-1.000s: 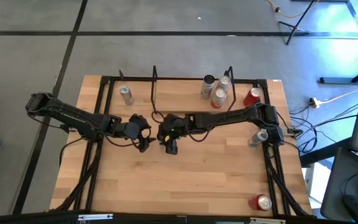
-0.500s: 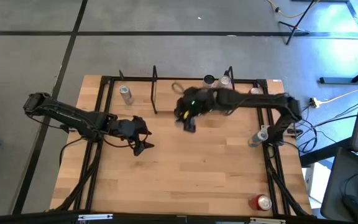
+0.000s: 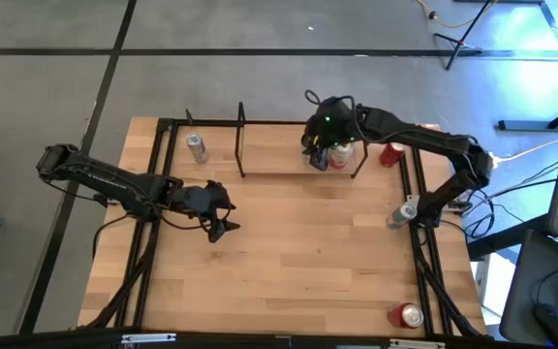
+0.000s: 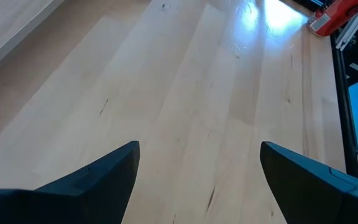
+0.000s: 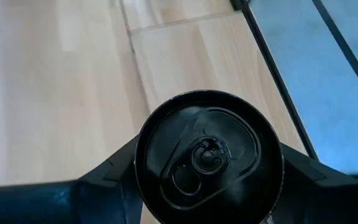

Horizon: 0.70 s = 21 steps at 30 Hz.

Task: Place canned beverage on shelf
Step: Align the white and blue soda can with the other white and blue soda can on the shelf

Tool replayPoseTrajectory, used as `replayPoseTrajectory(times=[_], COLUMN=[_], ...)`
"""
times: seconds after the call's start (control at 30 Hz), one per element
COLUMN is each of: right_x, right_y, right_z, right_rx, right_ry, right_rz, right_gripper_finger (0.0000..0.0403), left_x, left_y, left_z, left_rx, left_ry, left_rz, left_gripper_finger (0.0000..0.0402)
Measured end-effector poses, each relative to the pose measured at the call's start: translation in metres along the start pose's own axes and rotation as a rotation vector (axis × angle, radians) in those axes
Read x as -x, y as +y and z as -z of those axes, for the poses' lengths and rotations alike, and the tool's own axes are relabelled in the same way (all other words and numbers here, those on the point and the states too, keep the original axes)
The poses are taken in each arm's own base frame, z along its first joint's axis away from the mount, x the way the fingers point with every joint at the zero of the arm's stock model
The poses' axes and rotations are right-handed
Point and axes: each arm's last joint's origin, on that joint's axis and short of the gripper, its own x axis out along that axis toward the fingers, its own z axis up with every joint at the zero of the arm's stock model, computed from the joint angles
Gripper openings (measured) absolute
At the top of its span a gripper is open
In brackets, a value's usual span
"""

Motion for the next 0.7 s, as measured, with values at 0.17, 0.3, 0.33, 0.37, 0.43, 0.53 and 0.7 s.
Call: replayPoseTrajectory(times=[0.17, 0.3, 0.33, 0.37, 0.43, 0.53, 0.7], right_x=[-0.013, -0.022, -0.023, -0.024, -0.023, -0.023, -0.024], right_y=[-0.016, -0.021, -0.023, -0.025, -0.027, -0.029, -0.028], right_z=[0.021, 0.035, 0.036, 0.037, 0.039, 0.038, 0.039], right_rx=[-0.021, -0.037, -0.041, -0.046, -0.053, -0.054, -0.055], right_ry=[0.014, 0.048, 0.039, 0.043, 0.053, 0.046, 0.057], right_rz=[0.024, 0.029, 0.035, 0.036, 0.04, 0.042, 0.044], right_gripper_finger=[0.0224, 0.0224, 0.0224, 0.0224, 0.0224, 0.0224, 0.0261], left_x=[0.0, 0.0, 0.0, 0.0, 0.0, 0.0, 0.0], left_y=[0.0, 0.0, 0.0, 0.0, 0.001, 0.001, 0.001], left_z=[0.0, 0.0, 0.0, 0.0, 0.0, 0.0, 0.0], left_rx=[0.0, 0.0, 0.0, 0.0, -0.001, -0.001, -0.001], left_ry=[-0.001, 0.0, 0.0, -0.003, -0.011, -0.013, -0.013], left_rz=[0.0, -0.001, -0.002, -0.004, -0.018, -0.021, -0.021], left_gripper_finger=[0.0329, 0.0329, 0.0329, 0.0329, 0.0329, 0.0329, 0.0329])
